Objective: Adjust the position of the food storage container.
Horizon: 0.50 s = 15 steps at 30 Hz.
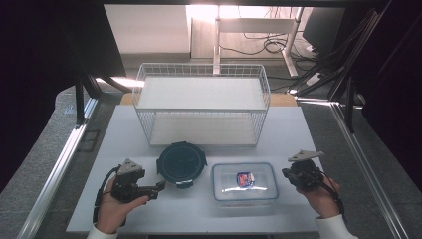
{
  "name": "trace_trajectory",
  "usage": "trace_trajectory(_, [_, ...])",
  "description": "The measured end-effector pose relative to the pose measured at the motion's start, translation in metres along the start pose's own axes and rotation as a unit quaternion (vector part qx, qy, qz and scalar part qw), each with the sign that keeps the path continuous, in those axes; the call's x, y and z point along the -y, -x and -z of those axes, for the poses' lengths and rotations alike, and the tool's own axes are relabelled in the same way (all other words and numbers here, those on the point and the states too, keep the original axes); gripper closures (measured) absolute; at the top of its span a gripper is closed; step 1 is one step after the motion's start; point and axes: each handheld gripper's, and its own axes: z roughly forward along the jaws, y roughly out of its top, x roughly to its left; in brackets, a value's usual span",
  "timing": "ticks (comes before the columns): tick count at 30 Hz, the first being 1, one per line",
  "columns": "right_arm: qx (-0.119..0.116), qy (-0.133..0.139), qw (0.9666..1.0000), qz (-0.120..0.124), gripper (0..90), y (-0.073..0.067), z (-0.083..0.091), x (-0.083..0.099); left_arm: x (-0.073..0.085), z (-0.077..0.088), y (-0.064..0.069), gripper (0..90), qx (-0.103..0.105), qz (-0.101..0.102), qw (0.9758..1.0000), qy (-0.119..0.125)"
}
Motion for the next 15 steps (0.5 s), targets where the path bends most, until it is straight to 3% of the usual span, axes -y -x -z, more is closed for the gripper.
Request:
trace_trajectory(4, [-0.011, 0.042, 0.9987, -0.026, 87.7, 0.007, 0.014, 0.004, -0.002, 0.003, 0.005, 16.8, 0.005, -0.003, 1.0000, 0.005])
trace_trajectory(5, [-0.020, 0.052, 0.9978, -0.036, 82.4, 0.009, 0.016, 0.005, -0.002, 0.003, 0.007, 16.8, 0.005, -0.003, 1.0000, 0.007])
trace_trajectory(8, [-0.050, 0.084, 0.9926, -0.072, 51.6, 0.013, 0.019, 0.007, -0.003, 0.005, 0.010, 16.7, 0.006, -0.006, 0.9999, 0.009])
trace_trajectory(10, [-0.059, 0.095, 0.9902, -0.084, 38.1, 0.013, 0.019, 0.006, -0.004, 0.005, 0.011, 16.5, 0.005, -0.006, 0.9999, 0.011])
trace_trajectory(15, [-0.084, 0.101, 0.9868, -0.095, 25.1, 0.010, 0.017, 0.005, -0.005, 0.006, 0.010, 16.4, 0.003, -0.004, 0.9999, 0.013])
